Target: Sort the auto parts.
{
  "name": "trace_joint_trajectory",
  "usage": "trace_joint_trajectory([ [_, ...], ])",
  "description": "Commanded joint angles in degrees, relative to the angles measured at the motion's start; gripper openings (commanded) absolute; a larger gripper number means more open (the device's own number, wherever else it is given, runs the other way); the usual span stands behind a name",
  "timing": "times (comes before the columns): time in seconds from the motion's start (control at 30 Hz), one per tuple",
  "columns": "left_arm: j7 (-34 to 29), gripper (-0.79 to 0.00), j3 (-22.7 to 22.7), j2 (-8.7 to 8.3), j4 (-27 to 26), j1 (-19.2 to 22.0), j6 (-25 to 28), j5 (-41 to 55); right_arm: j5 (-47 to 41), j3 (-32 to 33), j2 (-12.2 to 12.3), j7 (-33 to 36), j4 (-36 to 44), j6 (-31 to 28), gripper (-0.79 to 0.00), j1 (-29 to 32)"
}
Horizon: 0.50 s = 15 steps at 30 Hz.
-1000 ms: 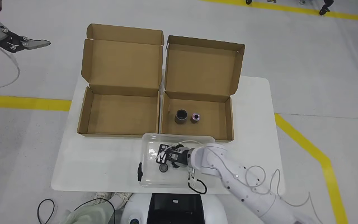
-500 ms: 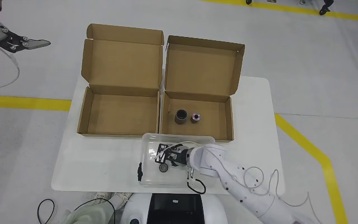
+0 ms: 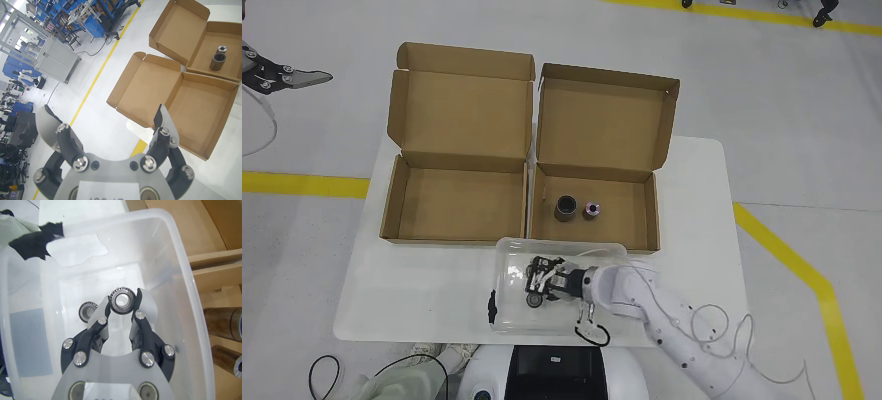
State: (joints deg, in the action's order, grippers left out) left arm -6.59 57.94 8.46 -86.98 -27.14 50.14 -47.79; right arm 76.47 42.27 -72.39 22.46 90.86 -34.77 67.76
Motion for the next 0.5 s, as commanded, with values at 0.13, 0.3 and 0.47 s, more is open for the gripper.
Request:
trace_joint_trajectory([
  [0.13,0.0,0.0,0.0,0.0,0.0,0.0,0.0,0.0,-1.19,3.78,1.37,-8.47,1.48,-3.47,-0.785,3.21],
  [0.3,0.0,0.0,0.0,0.0,0.0,0.0,0.0,0.0,-1.73,6.49,2.32,-15.24,2.6,-6.87,-0.785,5.01],
  [0.47,0.0,0.0,0.0,0.0,0.0,0.0,0.0,0.0,-3.39,8.09,2.75,-20.99,3.41,-10.15,-0.785,5.2],
])
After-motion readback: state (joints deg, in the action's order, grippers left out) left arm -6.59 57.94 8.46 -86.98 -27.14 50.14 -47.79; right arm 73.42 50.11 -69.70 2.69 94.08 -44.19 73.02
